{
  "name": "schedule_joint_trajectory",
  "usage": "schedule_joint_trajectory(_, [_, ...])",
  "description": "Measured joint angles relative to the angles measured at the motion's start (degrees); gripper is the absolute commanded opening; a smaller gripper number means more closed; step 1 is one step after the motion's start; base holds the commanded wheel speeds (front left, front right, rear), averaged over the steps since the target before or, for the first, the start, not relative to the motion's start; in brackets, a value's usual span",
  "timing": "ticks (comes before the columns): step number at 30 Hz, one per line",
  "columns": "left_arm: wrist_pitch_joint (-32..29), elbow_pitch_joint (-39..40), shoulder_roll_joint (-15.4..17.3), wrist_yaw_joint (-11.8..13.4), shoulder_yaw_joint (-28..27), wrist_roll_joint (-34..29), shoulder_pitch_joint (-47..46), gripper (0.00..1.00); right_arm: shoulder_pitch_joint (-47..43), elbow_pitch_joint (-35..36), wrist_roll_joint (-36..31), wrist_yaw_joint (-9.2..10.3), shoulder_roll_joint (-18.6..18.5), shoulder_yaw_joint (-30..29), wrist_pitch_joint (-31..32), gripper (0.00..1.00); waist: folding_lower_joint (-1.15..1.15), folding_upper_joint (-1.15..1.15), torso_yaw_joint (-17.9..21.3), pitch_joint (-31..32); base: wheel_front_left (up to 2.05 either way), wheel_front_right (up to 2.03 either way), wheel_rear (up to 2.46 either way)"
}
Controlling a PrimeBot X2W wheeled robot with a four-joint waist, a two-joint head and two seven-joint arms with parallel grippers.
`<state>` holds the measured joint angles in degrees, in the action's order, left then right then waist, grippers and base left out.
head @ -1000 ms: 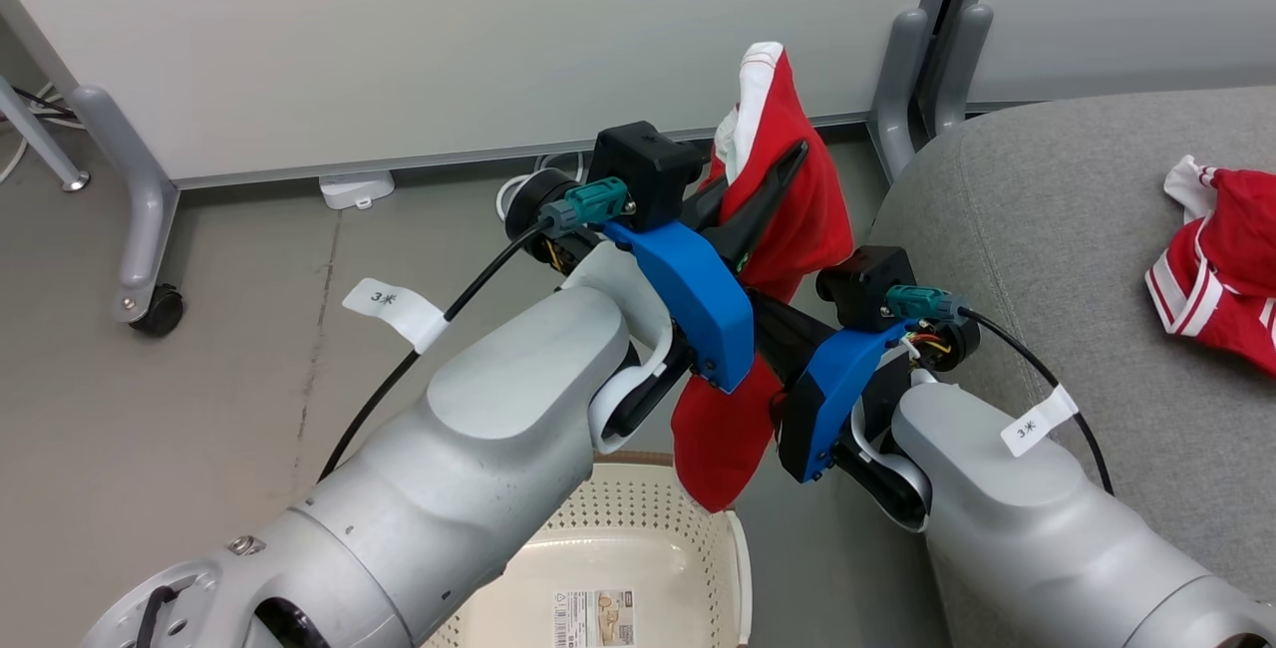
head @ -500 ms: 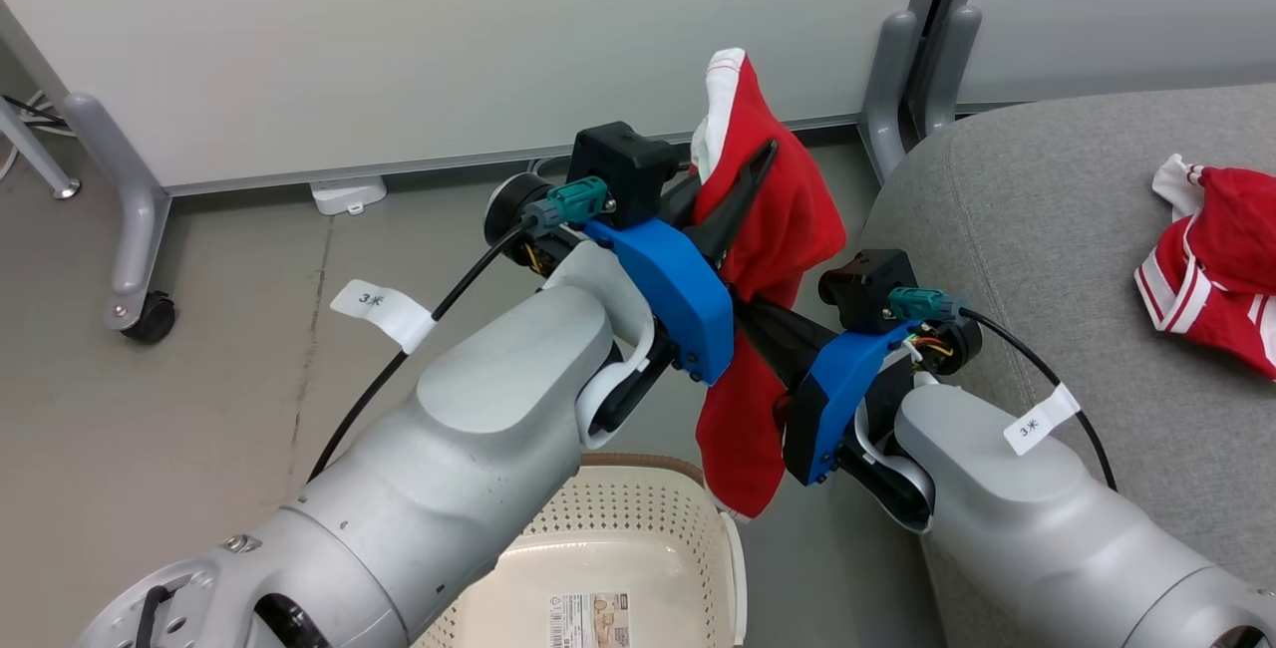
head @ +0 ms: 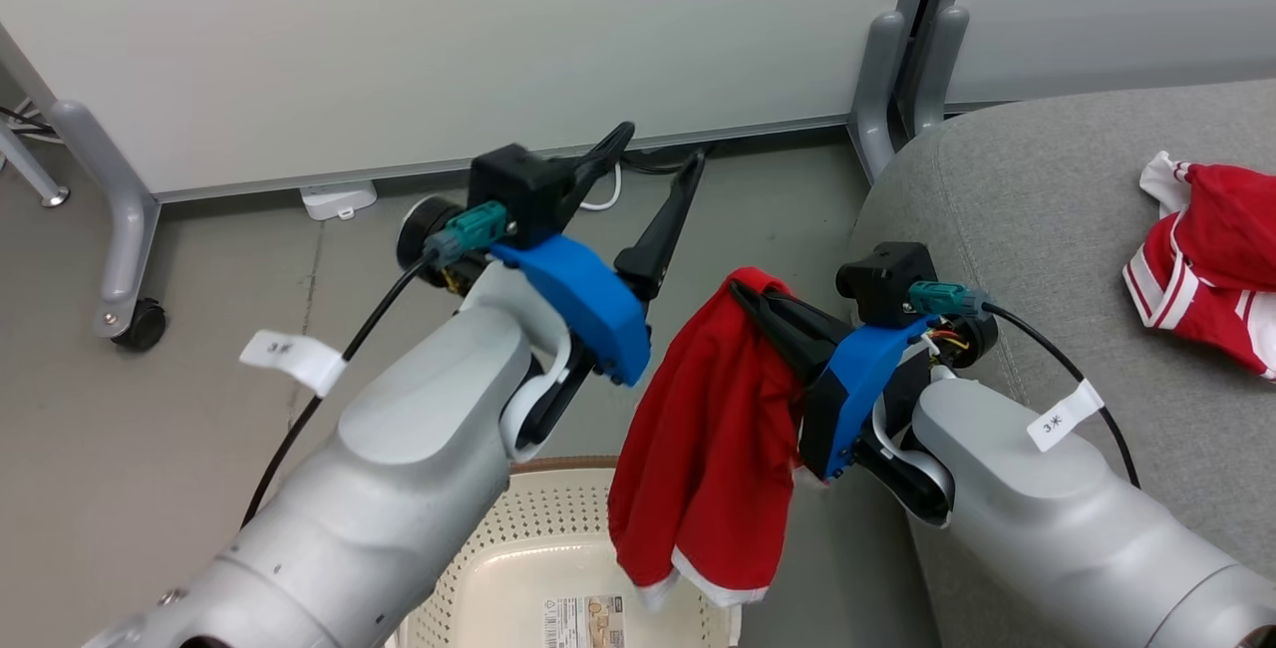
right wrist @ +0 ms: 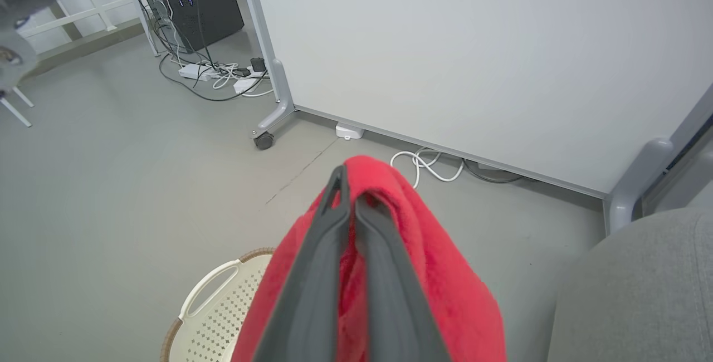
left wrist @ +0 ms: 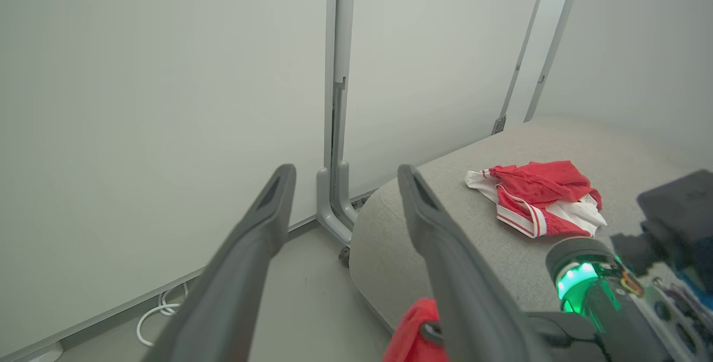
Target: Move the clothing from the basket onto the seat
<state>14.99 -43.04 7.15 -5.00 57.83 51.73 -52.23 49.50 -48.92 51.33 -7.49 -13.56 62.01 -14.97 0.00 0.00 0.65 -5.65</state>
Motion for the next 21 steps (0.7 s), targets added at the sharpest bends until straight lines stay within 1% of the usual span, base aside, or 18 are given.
schedule_joint_trajectory(7, [0.0,6.9,2.9,0.8,-9.2,-7.4,8.5,1.0,-1.5,2.7,-2.3,0.0,-1.9,-2.5,0.0,0.0,0.0,0.0,0.8,0.3,0.0,0.0,0.0])
schedule_joint_trajectory(11, [0.0,11.3,4.5,1.2,-14.8,-11.7,15.1,1.0,-3.1,5.4,-4.1,0.0,-3.2,-4.3,0.0,0.0,0.0,0.0,2.2,0.2,0.0,0.0,0.0])
schedule_joint_trajectory(16, [0.0,16.6,6.5,1.5,-21.7,-16.2,23.5,1.0,-5.0,9.0,-6.6,0.0,-4.7,-6.2,0.0,0.0,0.0,0.0,5.4,-0.2,0.0,0.0,0.0])
schedule_joint_trajectory(21, [0.0,22.0,8.1,2.0,-28.6,-19.8,31.8,1.0,-6.9,12.3,-8.7,0.0,-6.8,-8.1,0.0,0.0,0.0,0.0,9.9,-0.5,0.0,0.0,0.0])
